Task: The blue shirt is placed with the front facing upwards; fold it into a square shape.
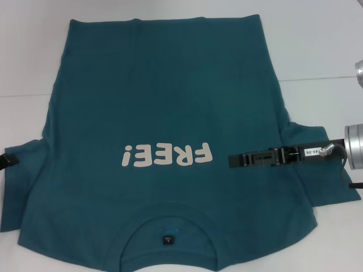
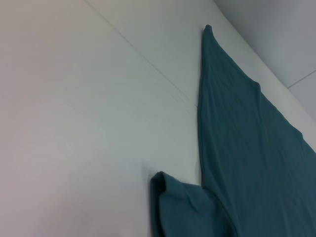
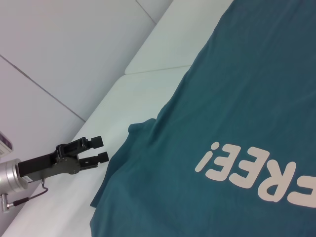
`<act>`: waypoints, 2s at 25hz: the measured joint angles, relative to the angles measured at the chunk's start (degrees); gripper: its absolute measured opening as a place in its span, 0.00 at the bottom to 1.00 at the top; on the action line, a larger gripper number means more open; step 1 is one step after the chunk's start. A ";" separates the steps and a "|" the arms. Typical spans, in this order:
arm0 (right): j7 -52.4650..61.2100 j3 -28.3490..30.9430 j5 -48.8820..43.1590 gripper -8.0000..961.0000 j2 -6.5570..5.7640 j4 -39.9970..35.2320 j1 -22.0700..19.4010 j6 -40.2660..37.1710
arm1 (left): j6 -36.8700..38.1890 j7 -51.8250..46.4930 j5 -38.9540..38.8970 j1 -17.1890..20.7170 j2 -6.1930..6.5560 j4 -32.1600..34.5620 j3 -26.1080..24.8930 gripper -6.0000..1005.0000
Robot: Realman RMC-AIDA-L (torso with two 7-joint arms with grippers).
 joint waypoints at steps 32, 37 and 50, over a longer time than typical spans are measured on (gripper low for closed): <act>-0.70 0.20 0.00 0.96 0.00 0.01 -0.27 -0.32 | -2.05 2.27 -0.21 -0.84 0.48 -3.76 -0.03 0.88; -0.69 0.20 0.00 0.96 0.00 0.08 -0.27 -0.10 | -1.12 2.21 -0.17 -1.48 0.55 -4.61 0.08 0.88; -0.69 0.20 0.00 0.96 0.00 0.25 -0.35 -0.05 | -0.52 -0.76 -0.09 -2.38 0.55 -4.88 2.13 0.87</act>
